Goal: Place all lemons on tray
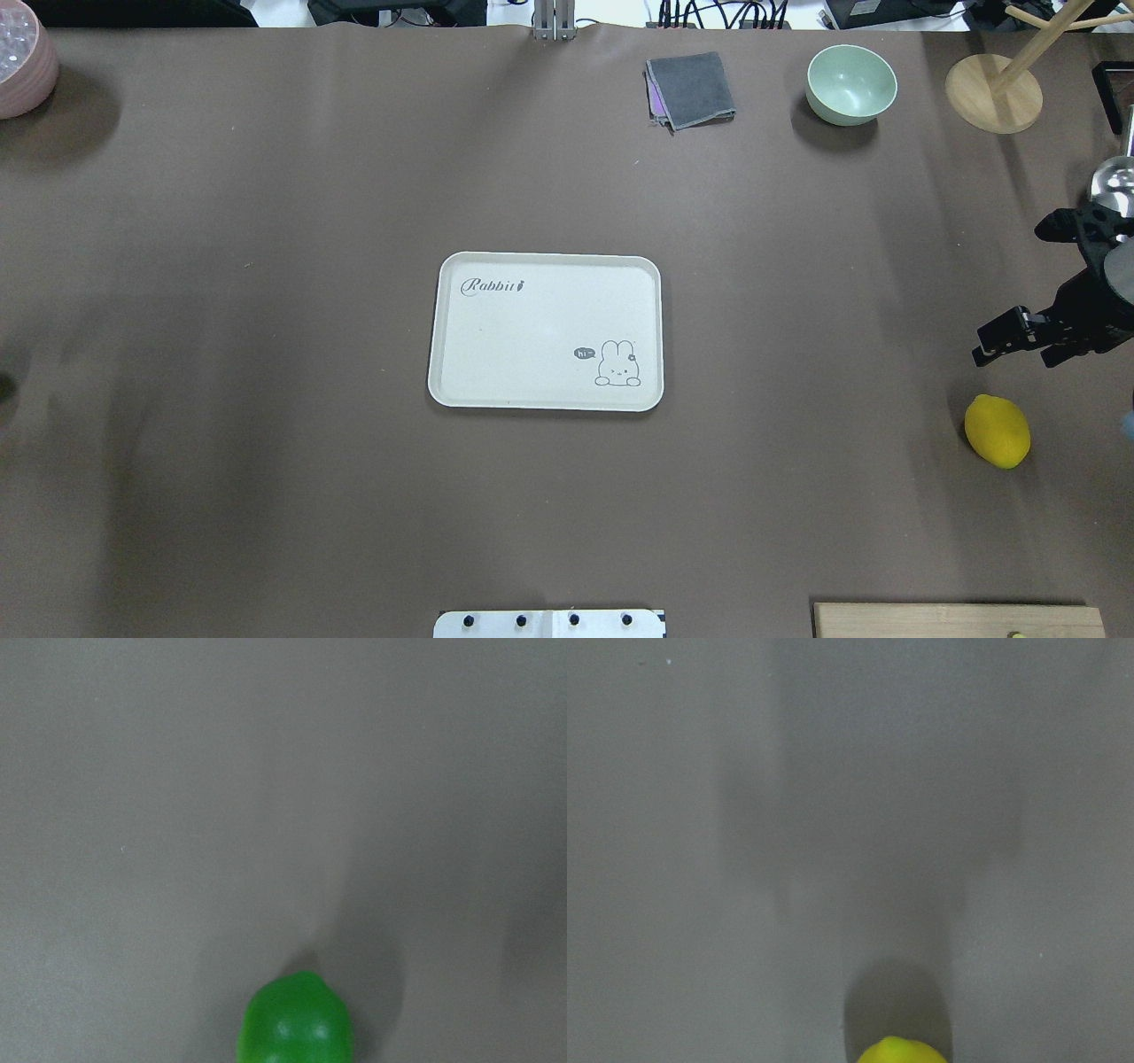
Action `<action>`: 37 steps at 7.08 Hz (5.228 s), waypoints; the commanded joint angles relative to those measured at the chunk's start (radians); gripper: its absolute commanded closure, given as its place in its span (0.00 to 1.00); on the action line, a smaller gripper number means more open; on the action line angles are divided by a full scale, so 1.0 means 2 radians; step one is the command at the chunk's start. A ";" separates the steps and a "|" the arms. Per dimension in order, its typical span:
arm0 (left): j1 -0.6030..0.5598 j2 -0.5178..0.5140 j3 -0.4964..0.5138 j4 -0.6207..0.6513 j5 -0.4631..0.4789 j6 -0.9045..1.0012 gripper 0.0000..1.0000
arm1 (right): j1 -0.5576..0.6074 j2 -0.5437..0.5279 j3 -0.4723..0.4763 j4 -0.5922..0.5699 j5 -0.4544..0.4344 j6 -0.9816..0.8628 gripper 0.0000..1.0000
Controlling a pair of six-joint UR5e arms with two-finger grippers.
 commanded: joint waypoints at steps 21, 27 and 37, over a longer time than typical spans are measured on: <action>-0.056 -0.336 -0.008 0.443 -0.063 0.131 1.00 | -0.101 0.132 0.032 -0.020 -0.042 -0.015 0.77; 0.056 -0.390 -0.057 0.460 -0.030 -0.055 1.00 | -0.099 0.351 -0.140 0.000 -0.042 -0.015 0.78; 0.174 -0.498 -0.014 0.419 0.024 -0.217 1.00 | -0.153 0.377 -0.215 0.054 -0.079 -0.044 0.06</action>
